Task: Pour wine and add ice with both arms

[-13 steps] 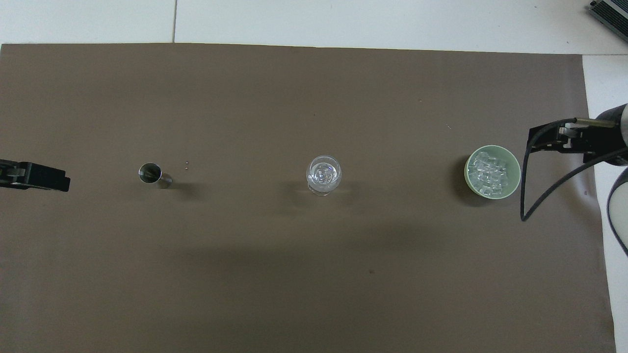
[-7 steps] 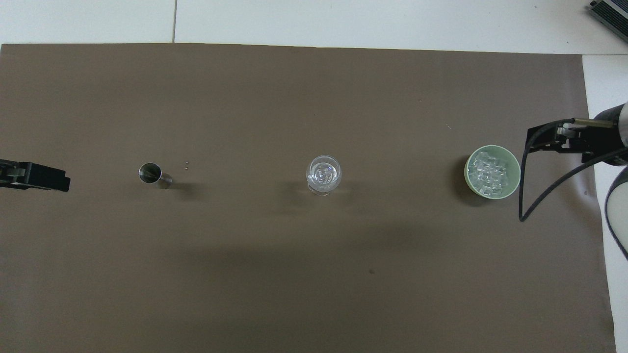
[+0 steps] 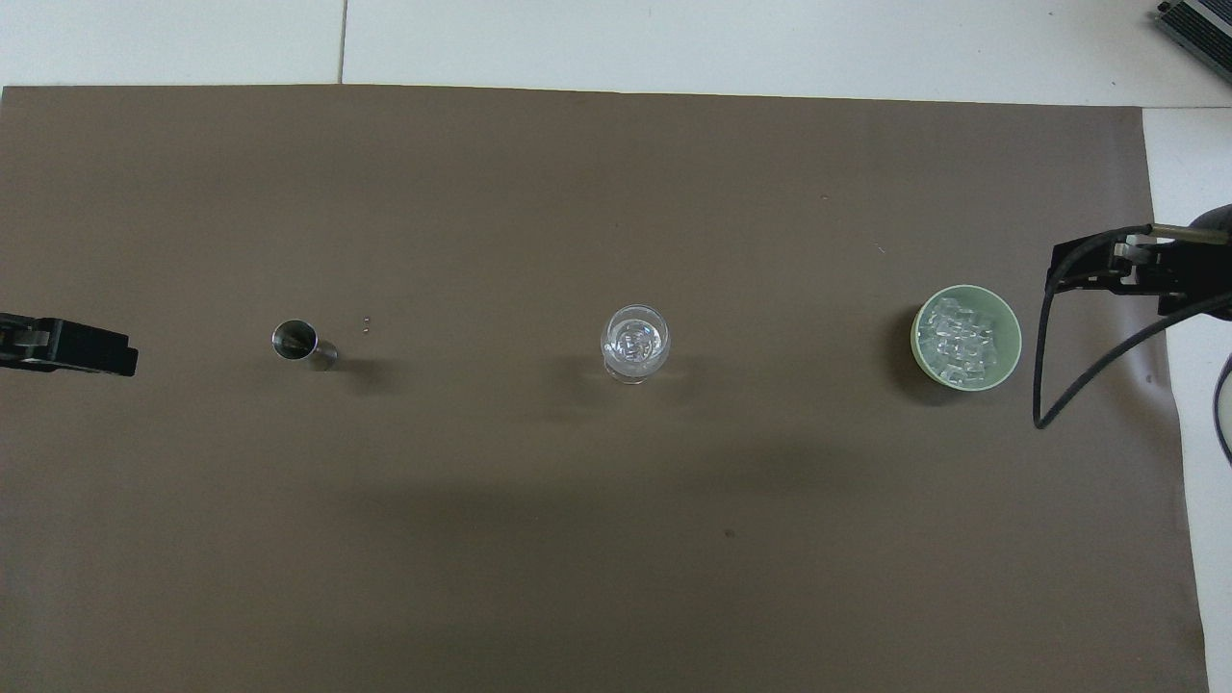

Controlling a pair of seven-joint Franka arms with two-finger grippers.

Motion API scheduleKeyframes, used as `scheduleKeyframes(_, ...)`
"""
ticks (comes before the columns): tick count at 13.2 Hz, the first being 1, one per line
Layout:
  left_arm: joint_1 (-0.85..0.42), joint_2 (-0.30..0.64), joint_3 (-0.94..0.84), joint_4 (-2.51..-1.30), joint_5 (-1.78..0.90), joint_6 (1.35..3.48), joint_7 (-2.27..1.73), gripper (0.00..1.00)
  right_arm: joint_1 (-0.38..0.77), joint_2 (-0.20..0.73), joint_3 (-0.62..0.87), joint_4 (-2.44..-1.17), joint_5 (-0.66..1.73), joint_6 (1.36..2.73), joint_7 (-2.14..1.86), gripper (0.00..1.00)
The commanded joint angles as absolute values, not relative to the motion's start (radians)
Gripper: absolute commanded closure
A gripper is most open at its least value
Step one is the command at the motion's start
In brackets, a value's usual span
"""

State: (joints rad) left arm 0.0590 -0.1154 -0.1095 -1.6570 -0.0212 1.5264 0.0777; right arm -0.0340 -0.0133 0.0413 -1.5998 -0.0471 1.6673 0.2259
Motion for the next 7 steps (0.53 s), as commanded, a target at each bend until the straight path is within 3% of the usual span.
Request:
scheduleKeyframes(1, 0.058, -0.140, -0.107, -1.687, -0.006, 1.546, 0.083, 0.00, 0.005, -0.011, -0.001, -1.588, -0.057, 1.651, 0.181, 0.00)
scheduleKeyframes(7, 0.058, -0.141, -0.107, -1.687, -0.006, 1.546, 0.083, 0.00, 0.015, -0.014, 0.000, -1.611, -0.055, 1.664, 0.183, 0.00)
